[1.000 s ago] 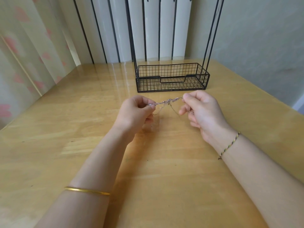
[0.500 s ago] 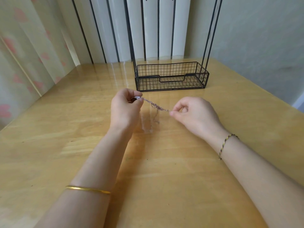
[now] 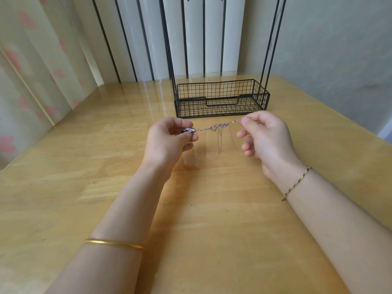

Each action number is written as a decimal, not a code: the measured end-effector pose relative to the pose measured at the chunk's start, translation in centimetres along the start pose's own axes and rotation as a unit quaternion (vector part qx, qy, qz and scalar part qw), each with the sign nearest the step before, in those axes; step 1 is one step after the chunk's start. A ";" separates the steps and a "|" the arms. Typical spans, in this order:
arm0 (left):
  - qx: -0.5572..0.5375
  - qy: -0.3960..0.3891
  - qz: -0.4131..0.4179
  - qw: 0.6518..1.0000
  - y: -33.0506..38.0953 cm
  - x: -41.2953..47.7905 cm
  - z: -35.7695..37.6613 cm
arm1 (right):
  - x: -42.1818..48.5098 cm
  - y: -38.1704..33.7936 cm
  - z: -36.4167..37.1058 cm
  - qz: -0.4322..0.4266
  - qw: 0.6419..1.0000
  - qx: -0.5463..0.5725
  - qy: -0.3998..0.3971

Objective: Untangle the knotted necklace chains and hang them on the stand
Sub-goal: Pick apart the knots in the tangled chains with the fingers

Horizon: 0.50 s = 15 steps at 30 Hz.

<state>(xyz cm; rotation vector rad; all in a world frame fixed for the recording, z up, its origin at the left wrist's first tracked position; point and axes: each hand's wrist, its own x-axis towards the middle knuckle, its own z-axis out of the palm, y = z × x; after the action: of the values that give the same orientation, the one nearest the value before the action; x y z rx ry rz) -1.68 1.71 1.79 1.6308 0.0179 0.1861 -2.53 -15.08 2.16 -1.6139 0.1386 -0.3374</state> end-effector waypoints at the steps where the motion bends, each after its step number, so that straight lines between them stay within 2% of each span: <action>1: 0.005 -0.002 0.003 1.000 0.0 0.0 0.0 | 0.0 0.0 0.0 0.006 1.000 0.009 0.005; 6: 0.013 0.008 0.017 1.000 0.1 0.0 0.0 | 0.3 0.2 -0.2 0.008 1.000 0.000 0.019; 12: -0.061 0.009 -0.002 0.998 0.4 0.0 -0.3 | 0.2 0.3 -0.2 -0.028 0.995 -0.093 0.012; 15: -0.080 0.012 -0.002 0.997 0.4 0.1 -0.3 | 0.4 0.5 -0.2 -0.032 0.994 -0.102 0.002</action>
<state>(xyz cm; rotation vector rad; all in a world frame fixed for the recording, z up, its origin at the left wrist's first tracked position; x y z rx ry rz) -1.67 2.01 2.22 1.4682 0.0237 0.1993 -2.17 -15.44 1.69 -1.8226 0.1272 -0.3859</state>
